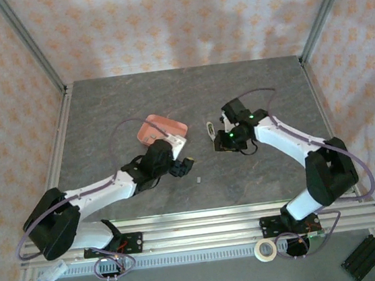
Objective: Load the staples into the stapler
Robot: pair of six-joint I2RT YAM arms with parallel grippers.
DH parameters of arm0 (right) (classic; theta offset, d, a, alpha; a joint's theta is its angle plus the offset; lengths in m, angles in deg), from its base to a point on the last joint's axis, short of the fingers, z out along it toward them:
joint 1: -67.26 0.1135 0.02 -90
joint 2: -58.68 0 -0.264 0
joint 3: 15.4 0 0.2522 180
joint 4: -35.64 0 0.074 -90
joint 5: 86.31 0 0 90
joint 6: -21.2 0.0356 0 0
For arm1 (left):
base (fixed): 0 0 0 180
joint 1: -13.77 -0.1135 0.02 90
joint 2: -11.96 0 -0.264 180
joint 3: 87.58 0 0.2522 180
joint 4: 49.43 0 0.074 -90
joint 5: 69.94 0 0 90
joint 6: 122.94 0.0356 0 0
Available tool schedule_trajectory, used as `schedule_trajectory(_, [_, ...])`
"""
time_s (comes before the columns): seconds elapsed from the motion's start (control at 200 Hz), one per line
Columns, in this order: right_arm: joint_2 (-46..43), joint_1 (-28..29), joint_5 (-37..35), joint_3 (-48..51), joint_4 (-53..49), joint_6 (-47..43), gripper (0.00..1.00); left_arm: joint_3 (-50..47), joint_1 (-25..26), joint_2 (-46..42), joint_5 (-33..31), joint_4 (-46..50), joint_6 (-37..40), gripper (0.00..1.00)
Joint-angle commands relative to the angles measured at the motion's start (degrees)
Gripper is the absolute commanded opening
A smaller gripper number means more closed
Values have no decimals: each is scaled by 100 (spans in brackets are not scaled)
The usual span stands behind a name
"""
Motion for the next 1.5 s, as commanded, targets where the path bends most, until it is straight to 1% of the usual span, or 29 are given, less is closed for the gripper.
schedule_trajectory(0.0, [252,260,-366,-215,-420,457,31,-395,-239,-387,-798,-709,-1145,85])
schedule_trajectory(0.05, [403,387,-324,-283,-450,628,31,-575,-329,-537,-879,-767,-1249,86])
schedule_trajectory(0.195, [844,819,-393,-579,-578,1067,31,-1027,-457,-860,-879,-1092,-1201,89])
schedule_trajectory(0.31, [1113,1030,-410,-691,-546,1419,31,-1229,-513,-1080,-859,-1000,-1207,90])
schedule_trajectory(0.45, [1325,1111,-407,-731,-504,1649,31,-1543,-523,-1364,-1090,-898,-1252,92])
schedule_trajectory(0.631, [1567,1183,-460,-881,-590,1733,34,-2082,-522,-1834,-1350,-1372,-1151,94])
schedule_trajectory(0.721, [1670,1217,-480,-958,-653,1743,34,-2289,-522,-2016,-1310,-1582,-941,94])
schedule_trajectory(0.811, [1737,1242,-514,-993,-668,1778,34,-2367,-522,-2164,-1313,-1659,-554,95])
schedule_trajectory(0.961, [1783,1293,-584,-1046,-708,1853,34,-2507,-522,-2111,-1359,-2117,243,96])
schedule_trajectory(1.031, [1814,1327,-632,-1080,-752,1889,34,-2603,-530,-2032,-1349,-2423,324,98])
schedule_trajectory(1.126, [1881,1341,-647,-1115,-808,1927,36,-2745,-531,-1878,-1065,-2848,523,98])
schedule_trajectory(1.191, [1940,1352,-651,-1163,-843,1942,36,-2721,-531,-1799,-992,-2876,569,99])
schedule_trajectory(1.316, [2056,1367,-557,-1244,-871,1925,36,-2685,-531,-1689,-1050,-2880,535,99])
schedule_trajectory(1.491, [2186,1518,-525,-1414,-1112,1850,35,-2726,-531,-1720,-1045,-2854,458,99])
